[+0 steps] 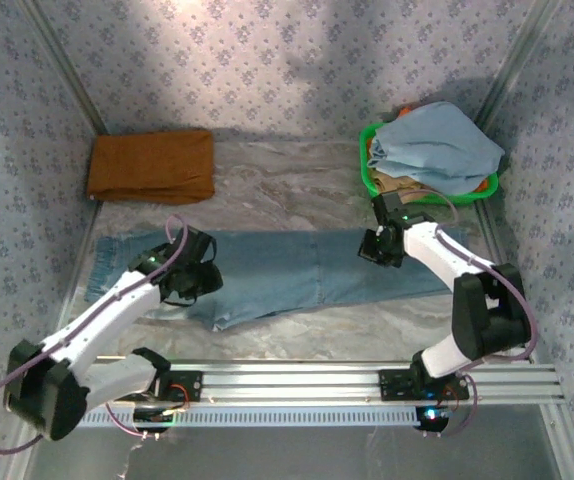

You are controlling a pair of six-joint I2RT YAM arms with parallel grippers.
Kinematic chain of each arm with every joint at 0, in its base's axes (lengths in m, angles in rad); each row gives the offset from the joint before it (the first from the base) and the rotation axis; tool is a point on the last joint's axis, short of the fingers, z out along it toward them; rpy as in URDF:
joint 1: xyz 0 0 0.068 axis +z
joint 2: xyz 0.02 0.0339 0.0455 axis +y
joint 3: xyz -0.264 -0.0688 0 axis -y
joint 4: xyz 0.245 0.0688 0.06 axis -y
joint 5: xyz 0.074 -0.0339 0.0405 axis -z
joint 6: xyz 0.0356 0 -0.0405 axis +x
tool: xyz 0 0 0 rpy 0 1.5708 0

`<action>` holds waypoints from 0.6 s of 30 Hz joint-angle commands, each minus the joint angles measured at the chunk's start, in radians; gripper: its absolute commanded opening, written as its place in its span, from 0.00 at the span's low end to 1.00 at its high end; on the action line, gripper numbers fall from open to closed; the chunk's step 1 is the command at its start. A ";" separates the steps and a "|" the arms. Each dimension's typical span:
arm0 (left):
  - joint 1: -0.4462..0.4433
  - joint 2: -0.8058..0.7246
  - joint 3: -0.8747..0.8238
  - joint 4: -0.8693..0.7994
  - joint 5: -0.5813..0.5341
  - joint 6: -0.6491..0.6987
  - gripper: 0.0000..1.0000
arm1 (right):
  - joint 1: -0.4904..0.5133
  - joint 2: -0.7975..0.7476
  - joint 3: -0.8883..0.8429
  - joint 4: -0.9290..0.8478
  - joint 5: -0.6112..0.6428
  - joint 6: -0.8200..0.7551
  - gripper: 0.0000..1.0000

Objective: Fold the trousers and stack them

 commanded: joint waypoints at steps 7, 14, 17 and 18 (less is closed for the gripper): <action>0.325 0.224 -0.102 0.312 -0.009 -0.061 0.00 | -0.069 0.148 -0.035 0.045 -0.056 -0.014 0.00; 0.464 0.280 -0.126 0.350 -0.077 -0.044 0.00 | -0.167 0.154 -0.067 0.044 -0.092 -0.037 0.03; 0.507 0.299 -0.119 0.362 -0.077 -0.034 0.00 | -0.202 0.128 -0.059 0.023 -0.114 -0.051 0.03; 0.519 0.314 -0.107 0.361 -0.078 -0.028 0.00 | -0.213 0.117 -0.055 0.016 -0.125 -0.056 0.02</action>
